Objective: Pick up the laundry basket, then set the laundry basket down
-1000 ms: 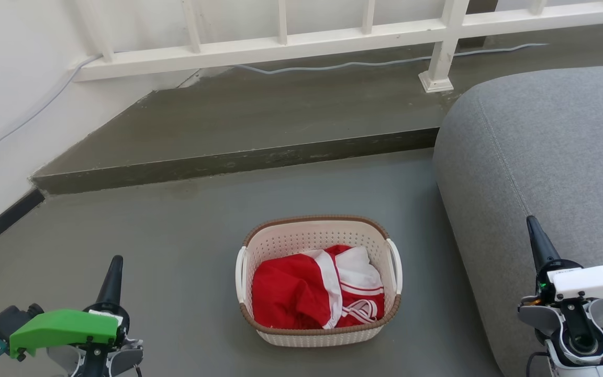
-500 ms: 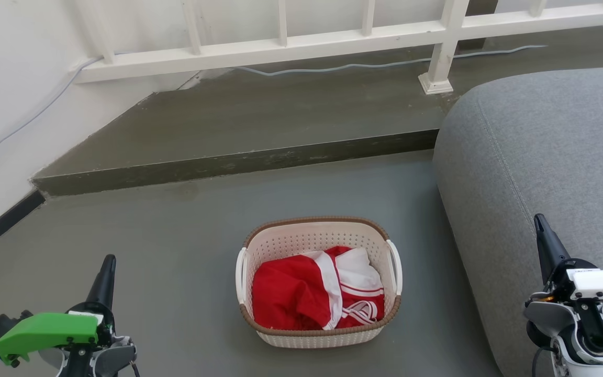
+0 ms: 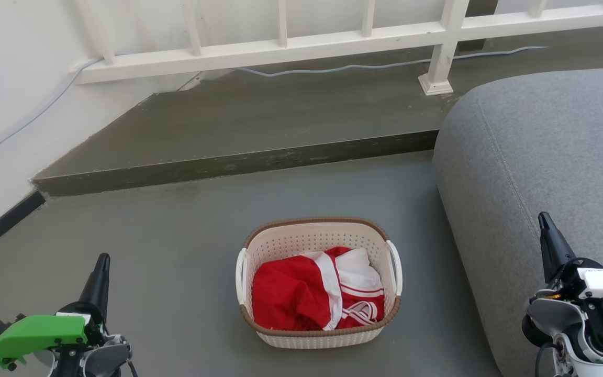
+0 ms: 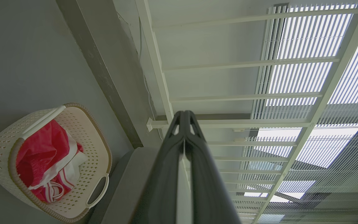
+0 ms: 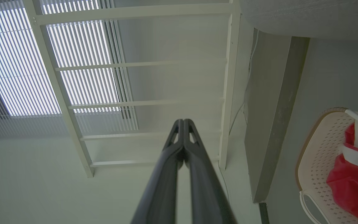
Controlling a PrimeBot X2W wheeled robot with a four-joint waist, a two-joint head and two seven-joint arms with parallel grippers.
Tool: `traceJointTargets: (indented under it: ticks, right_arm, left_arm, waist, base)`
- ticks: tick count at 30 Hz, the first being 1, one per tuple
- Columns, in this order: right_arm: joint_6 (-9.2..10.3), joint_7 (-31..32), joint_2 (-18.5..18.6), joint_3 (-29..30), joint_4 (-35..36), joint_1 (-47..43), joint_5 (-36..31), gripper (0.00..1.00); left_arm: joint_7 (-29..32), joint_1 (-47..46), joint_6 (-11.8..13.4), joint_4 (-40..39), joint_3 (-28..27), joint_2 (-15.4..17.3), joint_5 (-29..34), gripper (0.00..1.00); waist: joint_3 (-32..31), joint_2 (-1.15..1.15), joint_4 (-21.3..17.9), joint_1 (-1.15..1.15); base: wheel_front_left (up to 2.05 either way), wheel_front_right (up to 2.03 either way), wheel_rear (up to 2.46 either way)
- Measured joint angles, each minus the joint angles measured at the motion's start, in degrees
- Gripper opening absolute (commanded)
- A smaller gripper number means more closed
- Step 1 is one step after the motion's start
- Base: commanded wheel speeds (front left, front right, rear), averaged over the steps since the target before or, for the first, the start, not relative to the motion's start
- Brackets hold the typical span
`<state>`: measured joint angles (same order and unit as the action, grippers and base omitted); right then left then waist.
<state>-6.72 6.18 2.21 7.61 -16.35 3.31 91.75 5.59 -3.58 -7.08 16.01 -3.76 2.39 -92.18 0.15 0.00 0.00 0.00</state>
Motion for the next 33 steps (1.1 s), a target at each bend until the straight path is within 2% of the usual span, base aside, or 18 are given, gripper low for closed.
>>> traceJointTargets:
  ticks: [33]
  right_arm:
    - [-0.01,0.0,0.0,0.02,0.14,0.01,0.0,0.0]
  left_arm:
    - [0.0,-0.01,0.0,-0.08,-0.05,0.0,0.01,0.0]
  waist:
    - [0.01,0.0,0.0,0.0]
  base:
    - [0.0,0.0,0.0]
